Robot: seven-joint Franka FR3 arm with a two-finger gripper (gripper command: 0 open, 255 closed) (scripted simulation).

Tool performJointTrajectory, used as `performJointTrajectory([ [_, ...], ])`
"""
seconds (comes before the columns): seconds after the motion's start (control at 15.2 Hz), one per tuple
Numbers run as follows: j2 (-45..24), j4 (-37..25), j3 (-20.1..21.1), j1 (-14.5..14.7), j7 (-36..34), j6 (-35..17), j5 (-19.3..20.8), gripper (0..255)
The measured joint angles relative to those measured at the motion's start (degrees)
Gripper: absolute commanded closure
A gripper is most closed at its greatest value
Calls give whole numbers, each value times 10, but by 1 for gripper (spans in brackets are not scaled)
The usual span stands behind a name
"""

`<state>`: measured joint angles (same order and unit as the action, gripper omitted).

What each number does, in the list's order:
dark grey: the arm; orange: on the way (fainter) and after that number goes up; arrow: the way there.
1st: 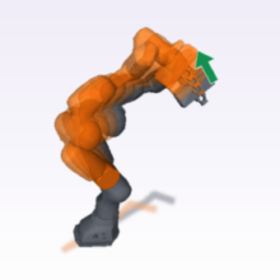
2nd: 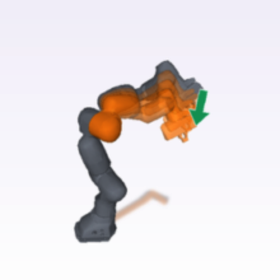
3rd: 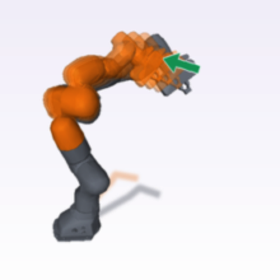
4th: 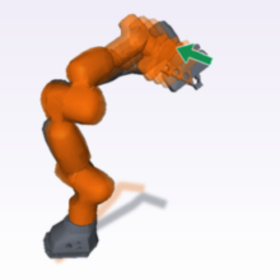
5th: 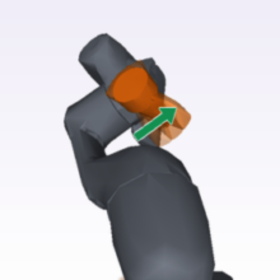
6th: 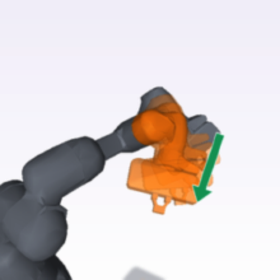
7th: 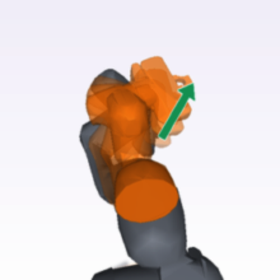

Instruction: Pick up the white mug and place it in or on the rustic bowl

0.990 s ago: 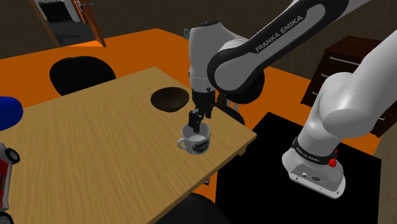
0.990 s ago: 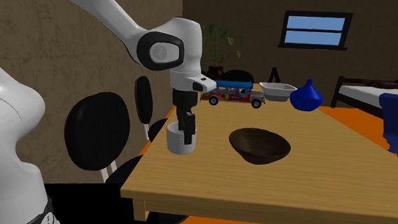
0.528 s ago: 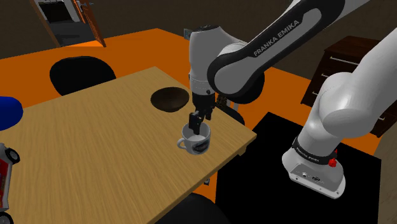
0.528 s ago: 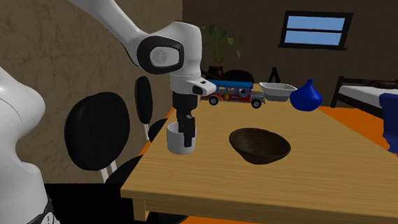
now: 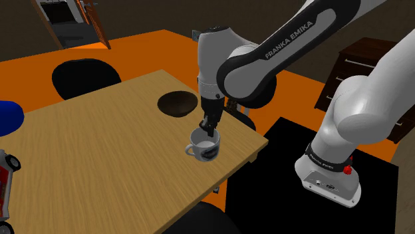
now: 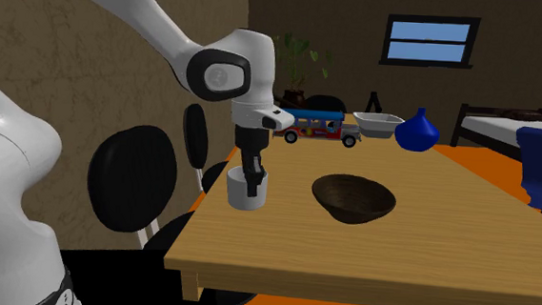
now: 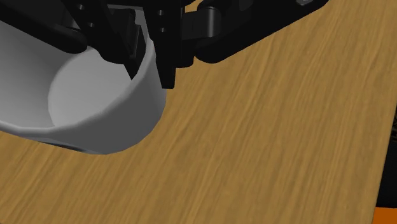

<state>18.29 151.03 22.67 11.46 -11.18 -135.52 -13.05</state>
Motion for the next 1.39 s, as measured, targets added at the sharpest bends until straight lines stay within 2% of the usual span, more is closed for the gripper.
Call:
performJointTrajectory([
  [0.33, 5, -6, -1, 0, 0, 11, 0, 255],
  [1.39, 79, -76, -24, 2, 2, 154, 3, 255],
])
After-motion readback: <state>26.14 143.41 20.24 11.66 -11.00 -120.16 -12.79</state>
